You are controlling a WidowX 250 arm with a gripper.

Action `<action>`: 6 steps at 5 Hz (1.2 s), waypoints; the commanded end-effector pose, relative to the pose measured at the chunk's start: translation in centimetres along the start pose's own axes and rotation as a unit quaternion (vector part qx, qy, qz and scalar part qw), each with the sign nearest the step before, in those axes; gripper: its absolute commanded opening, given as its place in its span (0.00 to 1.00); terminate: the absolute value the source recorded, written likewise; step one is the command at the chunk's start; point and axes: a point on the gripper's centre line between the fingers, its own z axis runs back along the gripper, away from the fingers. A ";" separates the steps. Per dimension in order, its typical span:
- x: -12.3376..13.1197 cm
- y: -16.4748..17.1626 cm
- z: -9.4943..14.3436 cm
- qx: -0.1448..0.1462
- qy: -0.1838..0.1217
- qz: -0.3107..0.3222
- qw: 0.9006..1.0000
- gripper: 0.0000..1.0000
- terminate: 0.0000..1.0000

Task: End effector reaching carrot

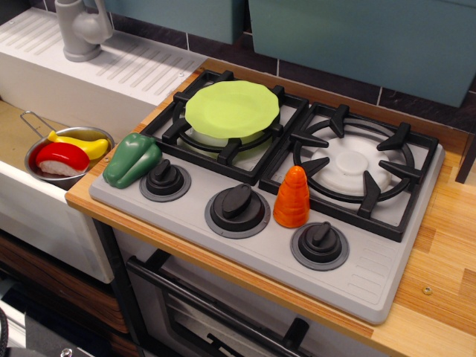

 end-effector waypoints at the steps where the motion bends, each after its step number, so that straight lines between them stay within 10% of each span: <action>1: 0.0 0.0 0.0 0.000 0.000 0.000 1.000 1.00 0.00; 6: -1.9 -8.9 -1.8 0.008 -0.032 0.037 0.999 1.00 0.00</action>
